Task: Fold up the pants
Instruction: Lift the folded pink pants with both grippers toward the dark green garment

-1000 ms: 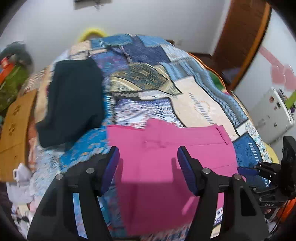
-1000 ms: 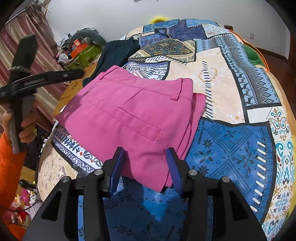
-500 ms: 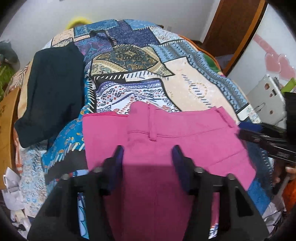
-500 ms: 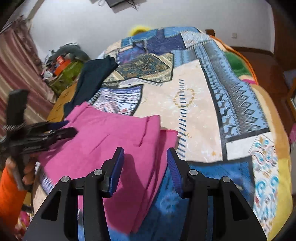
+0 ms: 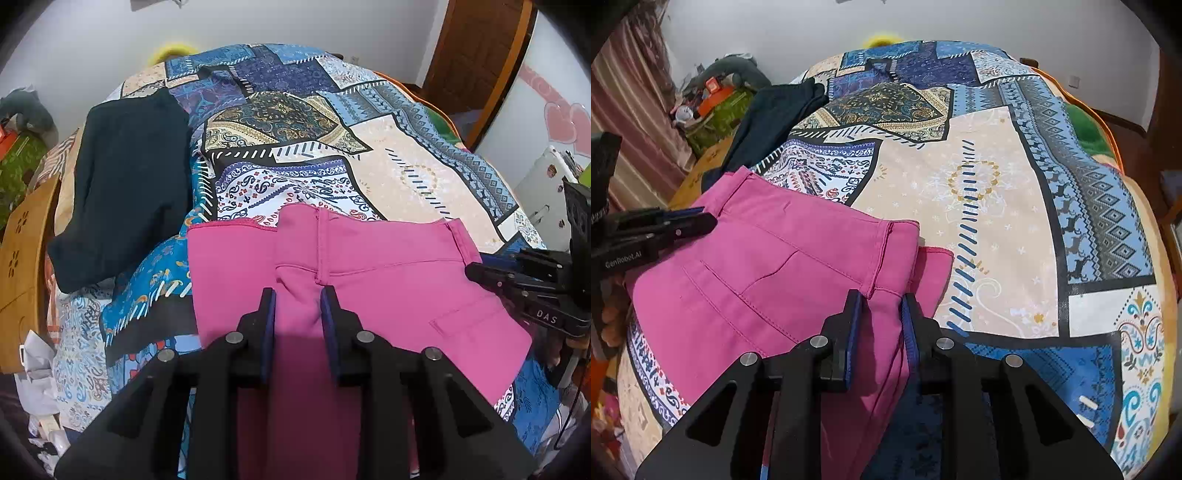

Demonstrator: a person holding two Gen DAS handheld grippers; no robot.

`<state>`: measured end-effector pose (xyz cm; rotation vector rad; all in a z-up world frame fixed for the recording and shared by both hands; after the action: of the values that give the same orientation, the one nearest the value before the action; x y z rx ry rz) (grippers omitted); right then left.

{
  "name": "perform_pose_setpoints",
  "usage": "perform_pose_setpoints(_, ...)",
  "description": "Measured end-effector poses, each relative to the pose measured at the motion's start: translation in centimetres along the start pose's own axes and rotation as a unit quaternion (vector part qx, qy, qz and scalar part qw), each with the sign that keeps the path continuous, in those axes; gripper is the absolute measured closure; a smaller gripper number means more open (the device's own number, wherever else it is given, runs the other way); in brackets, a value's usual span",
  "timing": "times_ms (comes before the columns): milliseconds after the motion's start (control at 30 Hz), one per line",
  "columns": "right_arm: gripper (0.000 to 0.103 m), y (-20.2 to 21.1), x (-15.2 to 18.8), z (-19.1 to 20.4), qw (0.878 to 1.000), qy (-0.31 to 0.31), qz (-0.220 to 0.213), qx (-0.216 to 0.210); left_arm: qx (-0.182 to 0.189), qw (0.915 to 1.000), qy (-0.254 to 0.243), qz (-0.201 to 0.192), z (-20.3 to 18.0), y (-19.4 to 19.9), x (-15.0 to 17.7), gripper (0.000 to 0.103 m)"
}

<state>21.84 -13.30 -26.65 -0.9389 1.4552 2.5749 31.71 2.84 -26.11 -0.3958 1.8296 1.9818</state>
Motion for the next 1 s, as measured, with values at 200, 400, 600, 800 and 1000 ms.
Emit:
perform_pose_setpoints(200, 0.084, 0.6, -0.6, -0.1, 1.000, 0.000, 0.014, 0.007, 0.003, 0.9998, -0.005, 0.020, 1.0, 0.5, -0.1, 0.052)
perform_pose_setpoints(400, 0.076, 1.3, -0.4, 0.0, 1.000, -0.016, 0.011, 0.008, -0.010, 0.9995, 0.008, 0.029, 2.2, 1.0, 0.2, 0.031)
perform_pose_setpoints(600, 0.047, 2.0, 0.5, 0.1, 0.999, -0.021, -0.010, 0.026, -0.011, 0.9981, 0.053, 0.029, 3.6, 0.7, 1.4, 0.011)
perform_pose_setpoints(800, 0.036, 1.9, 1.6, -1.5, 0.996, -0.082, -0.017, -0.006, 0.048, 0.9900, 0.126, 0.043, 5.0, -0.2, 2.3, 0.009)
perform_pose_setpoints(1000, 0.034, 1.3, 1.6, -1.8, 0.993, -0.111, -0.016, -0.046, 0.048, 0.9925, 0.108, 0.030, 4.2, 0.0, 2.1, 0.019)
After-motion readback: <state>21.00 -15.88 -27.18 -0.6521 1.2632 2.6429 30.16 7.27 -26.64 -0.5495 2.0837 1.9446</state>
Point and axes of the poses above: each gripper's, at about its wrist camera, not at the fingertips, and y roughly against the way its jaws point, z to its left, x to its underside, the point moved 5 cm from there along -y, roughly the way its jaws point, and after that the axes turned 10 degrees about -x, right-handed, at the moved point
